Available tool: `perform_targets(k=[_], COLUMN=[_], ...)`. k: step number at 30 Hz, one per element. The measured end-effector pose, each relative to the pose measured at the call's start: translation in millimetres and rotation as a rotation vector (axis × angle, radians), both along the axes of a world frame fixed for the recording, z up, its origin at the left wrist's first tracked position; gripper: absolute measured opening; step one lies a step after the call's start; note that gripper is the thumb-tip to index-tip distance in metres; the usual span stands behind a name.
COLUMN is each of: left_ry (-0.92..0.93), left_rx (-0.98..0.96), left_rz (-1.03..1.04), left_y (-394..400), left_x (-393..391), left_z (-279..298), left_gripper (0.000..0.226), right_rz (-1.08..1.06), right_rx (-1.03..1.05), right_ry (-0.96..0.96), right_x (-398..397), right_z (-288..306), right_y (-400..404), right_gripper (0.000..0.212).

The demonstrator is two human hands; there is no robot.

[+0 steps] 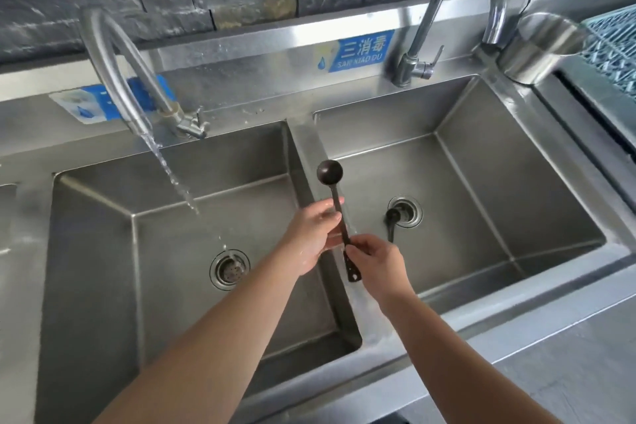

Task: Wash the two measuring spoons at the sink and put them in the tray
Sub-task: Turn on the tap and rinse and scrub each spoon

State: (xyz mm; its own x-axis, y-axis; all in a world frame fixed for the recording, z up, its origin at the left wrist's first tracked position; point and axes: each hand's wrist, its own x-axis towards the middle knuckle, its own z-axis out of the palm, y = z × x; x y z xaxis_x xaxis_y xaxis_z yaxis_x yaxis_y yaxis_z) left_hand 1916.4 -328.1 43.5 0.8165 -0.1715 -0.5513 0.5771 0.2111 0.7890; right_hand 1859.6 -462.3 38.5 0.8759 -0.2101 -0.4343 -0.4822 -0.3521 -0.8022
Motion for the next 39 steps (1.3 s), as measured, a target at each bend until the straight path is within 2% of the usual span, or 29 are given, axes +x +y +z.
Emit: perform_targets(k=[5, 10, 14, 17, 19, 21, 25, 34, 39], left_ry=[-0.043, 0.030, 0.174, 0.171, 0.154, 0.144, 0.121, 0.112, 0.126], left_rx=[0.165, 0.368, 0.412, 0.514, 0.535, 0.589, 0.727, 0.803, 0.858], left_rz=[-0.098, -0.185, -0.242, -0.305, -0.354, -0.378, -0.421, -0.401, -0.449], left_y=[-87, -166, -208, -230, -242, -250, -261, -263, -263], left_x=[29, 53, 58, 55, 53, 52, 49, 44, 42], left_z=[-24, -72, -120, -159, -180, -203, -235, -255, -256], left_gripper=[0.028, 0.016, 0.016, 0.016, 0.017, 0.018, 0.023, 0.031, 0.025], right_rz=[0.020, 0.100, 0.121, 0.072, 0.146, 0.199, 0.168, 0.183, 0.240], right_rx=[-0.126, -0.232, -0.212, -0.176, -0.192, -0.200, -0.230, -0.314, -0.368], right_ry=[0.074, 0.226, 0.430, 0.515, 0.562, 0.610, 0.674, 0.671, 0.695], right_x=[38, 72, 93, 99, 101, 102, 109, 121, 122], right_z=[-17, -55, -100, -134, -157, -179, -212, -258, -261], right_y=[-85, -151, -189, -209, -218, -224, -229, -217, -216], right_gripper=[0.009, 0.011, 0.020, 0.019, 0.020, 0.010, 0.016, 0.022, 0.005])
